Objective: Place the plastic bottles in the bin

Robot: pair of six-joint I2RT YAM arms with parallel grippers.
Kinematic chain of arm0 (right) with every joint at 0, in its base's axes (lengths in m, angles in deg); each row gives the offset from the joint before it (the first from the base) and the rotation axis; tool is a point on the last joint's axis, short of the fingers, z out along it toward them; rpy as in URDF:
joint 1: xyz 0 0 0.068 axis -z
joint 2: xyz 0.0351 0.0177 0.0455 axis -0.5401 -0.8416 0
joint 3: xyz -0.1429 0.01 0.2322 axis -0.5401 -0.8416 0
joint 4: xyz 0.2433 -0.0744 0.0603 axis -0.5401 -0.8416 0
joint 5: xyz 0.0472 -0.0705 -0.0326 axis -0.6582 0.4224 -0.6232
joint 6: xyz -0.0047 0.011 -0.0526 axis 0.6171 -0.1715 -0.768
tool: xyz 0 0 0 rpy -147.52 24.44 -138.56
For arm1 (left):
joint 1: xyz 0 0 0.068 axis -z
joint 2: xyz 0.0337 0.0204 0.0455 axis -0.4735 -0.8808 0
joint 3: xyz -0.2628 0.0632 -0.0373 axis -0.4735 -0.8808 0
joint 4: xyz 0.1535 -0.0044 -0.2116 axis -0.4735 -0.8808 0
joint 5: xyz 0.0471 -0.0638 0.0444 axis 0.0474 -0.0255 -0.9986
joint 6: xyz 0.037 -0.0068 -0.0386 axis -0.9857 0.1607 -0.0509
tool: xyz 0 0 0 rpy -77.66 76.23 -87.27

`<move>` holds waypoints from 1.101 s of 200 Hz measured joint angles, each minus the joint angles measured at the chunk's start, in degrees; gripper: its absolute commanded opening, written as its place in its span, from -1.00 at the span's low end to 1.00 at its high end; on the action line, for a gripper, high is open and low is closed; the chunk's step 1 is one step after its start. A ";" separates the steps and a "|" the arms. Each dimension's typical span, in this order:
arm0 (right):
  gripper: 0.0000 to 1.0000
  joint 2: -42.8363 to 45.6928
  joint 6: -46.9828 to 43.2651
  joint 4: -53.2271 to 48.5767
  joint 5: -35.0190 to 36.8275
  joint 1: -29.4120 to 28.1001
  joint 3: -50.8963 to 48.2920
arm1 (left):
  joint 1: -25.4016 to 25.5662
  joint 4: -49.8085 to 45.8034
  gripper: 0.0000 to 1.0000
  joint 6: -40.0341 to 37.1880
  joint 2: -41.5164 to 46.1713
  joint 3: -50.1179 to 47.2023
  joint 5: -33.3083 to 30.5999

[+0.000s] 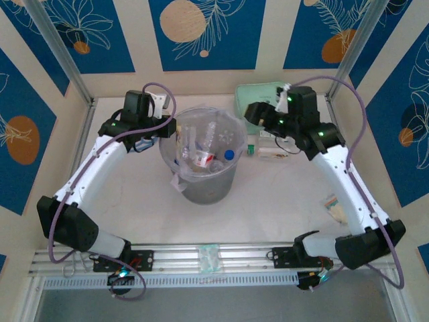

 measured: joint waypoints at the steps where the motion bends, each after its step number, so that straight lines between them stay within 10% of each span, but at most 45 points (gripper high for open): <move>1: 0.57 0.22 0.35 0.04 0.20 0.46 -0.59 | 0.00 0.00 -1.00 0.04 0.07 -0.02 -0.07; 61: 0.78 0.98 20.17 1.49 4.33 16.02 -20.70 | -0.04 0.00 -1.00 2.99 2.32 -1.90 -4.22; 220: 0.99 -21.38 39.43 16.61 8.63 14.40 -22.60 | -0.39 0.24 -0.99 6.80 2.32 -1.90 -9.97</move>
